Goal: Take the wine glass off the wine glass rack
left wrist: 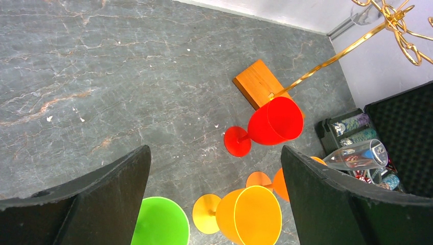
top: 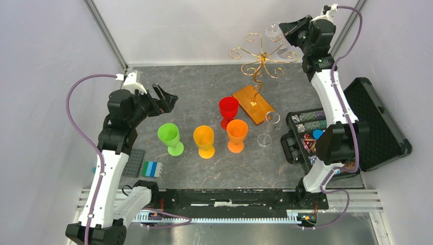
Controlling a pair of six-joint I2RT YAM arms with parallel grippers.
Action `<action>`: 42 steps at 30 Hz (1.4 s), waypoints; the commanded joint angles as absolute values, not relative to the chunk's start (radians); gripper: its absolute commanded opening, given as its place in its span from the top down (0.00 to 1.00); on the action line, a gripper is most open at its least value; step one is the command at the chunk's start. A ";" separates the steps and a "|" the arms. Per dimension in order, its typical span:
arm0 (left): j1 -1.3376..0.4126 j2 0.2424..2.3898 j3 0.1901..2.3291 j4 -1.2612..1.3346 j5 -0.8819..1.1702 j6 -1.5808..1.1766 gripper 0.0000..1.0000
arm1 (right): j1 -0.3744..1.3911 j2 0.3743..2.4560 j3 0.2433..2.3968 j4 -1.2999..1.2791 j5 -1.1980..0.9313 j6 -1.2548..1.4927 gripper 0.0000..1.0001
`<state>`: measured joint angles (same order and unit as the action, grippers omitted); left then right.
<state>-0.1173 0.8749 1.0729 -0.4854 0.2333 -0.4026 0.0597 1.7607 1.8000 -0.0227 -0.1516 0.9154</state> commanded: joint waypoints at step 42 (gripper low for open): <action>-0.110 0.840 1.062 -0.486 0.212 -0.362 0.00 | 0.043 1.657 1.557 0.387 -0.302 1.231 1.00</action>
